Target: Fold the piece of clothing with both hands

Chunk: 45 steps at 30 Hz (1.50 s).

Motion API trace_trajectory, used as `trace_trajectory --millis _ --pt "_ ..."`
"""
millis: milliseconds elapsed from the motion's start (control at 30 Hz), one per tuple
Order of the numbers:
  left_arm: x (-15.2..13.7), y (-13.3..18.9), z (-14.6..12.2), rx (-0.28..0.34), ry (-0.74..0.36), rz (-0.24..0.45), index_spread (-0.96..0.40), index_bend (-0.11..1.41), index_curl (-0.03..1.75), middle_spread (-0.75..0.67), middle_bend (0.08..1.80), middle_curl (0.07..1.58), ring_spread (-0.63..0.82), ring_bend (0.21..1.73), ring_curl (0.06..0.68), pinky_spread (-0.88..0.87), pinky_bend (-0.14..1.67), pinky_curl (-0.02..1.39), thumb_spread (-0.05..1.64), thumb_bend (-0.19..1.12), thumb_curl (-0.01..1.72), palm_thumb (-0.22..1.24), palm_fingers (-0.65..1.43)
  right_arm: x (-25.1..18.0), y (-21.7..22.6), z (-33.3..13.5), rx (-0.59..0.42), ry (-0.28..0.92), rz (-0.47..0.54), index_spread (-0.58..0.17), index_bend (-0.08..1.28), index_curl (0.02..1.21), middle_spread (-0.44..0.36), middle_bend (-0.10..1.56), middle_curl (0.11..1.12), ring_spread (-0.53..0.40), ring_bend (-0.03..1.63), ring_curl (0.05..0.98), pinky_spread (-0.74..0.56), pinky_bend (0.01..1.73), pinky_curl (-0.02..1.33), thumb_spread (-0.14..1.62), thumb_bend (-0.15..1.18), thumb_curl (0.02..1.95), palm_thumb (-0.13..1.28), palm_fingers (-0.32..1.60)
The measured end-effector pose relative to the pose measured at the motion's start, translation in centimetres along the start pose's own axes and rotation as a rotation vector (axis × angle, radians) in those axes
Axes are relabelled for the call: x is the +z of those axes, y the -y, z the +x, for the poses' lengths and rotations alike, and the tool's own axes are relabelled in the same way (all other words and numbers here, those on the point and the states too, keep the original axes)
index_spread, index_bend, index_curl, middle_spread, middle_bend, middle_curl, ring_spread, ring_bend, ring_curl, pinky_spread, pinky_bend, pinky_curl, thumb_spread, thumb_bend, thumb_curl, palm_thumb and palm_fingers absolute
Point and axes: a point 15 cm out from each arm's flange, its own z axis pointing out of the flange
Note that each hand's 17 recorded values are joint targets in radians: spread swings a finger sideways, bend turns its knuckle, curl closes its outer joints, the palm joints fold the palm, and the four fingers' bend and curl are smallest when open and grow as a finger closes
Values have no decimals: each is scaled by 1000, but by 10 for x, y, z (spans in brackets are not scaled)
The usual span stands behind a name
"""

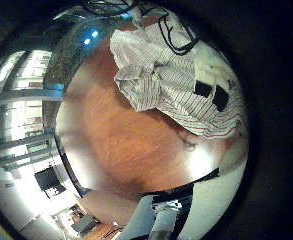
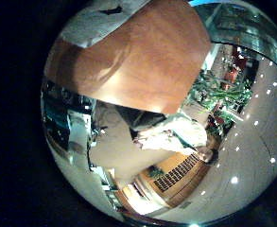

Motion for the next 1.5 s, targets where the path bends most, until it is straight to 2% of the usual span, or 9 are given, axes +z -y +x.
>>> trace_trajectory --millis 233,667,800,933,967,1000,1100,1267,1500 --pt "-9 -6 2 0 -19 -60 -600 203 915 -589 823 885 -519 1136 487 -721 926 542 1213 143 783 843 998 32 36 -19 12 -28 77 -275 210 312 -96 356 449 -185 721 406 -75 620 319 1120 -4 228 298 326" --pt "-7 -21 -5 -11 -35 -110 -625 175 1091 -610 825 935 -511 1166 508 -717 936 570 1255 131 842 842 941 26 55 1 40 -105 153 -252 187 358 -74 334 446 -140 694 386 28 604 263 1095 -18 280 396 326" --pt "-10 -25 -3 -11 -45 -117 -625 172 1128 -615 833 946 -507 1179 514 -719 936 577 1264 128 857 840 927 37 61 -1 40 -101 120 -273 187 364 -116 405 469 -188 756 392 -23 599 237 1102 -7 294 451 478" --pt "-17 -26 -3 -13 -46 -110 -626 171 1160 -619 840 956 -507 1184 515 -720 941 585 1270 124 869 839 916 44 64 -2 37 -98 98 -355 211 379 -195 524 529 -271 918 427 -286 836 268 1122 28 336 594 1027" --pt "-17 -27 -3 -12 -49 -111 -626 172 1163 -619 841 957 -507 1182 516 -720 942 586 1270 124 871 839 914 45 64 -3 33 -99 96 -363 206 381 -203 523 534 -276 920 431 -310 858 276 1123 27 339 602 1028" --pt "-18 -27 -3 -14 -51 -110 -626 172 1174 -620 840 960 -507 1185 517 -721 945 589 1272 122 875 838 909 44 65 -4 27 -101 97 -387 287 439 -232 606 581 -276 967 473 -350 916 322 1125 39 356 657 1191" --pt "-20 -31 -2 -12 -57 -118 -625 168 1191 -618 842 967 -505 1188 518 -721 950 595 1275 120 883 838 902 42 64 -3 21 -101 103 -413 505 553 -247 761 657 -268 1017 522 -361 1020 389 1138 62 384 756 1329" --pt "-20 -44 -5 -5 -66 -163 -622 168 1215 -618 846 976 -503 1196 520 -721 955 602 1279 115 895 838 895 32 59 -1 15 -103 125 -408 738 693 -232 962 747 -252 1149 588 -318 1178 481 1236 86 416 843 1263" --pt "-35 -79 -9 15 -78 -207 -615 167 1239 -619 849 983 -501 1202 520 -721 958 609 1282 110 908 838 890 7 25 -2 2 -98 123 -379 889 816 -211 1113 814 -242 1271 659 -261 1308 577 1316 72 446 866 1136"
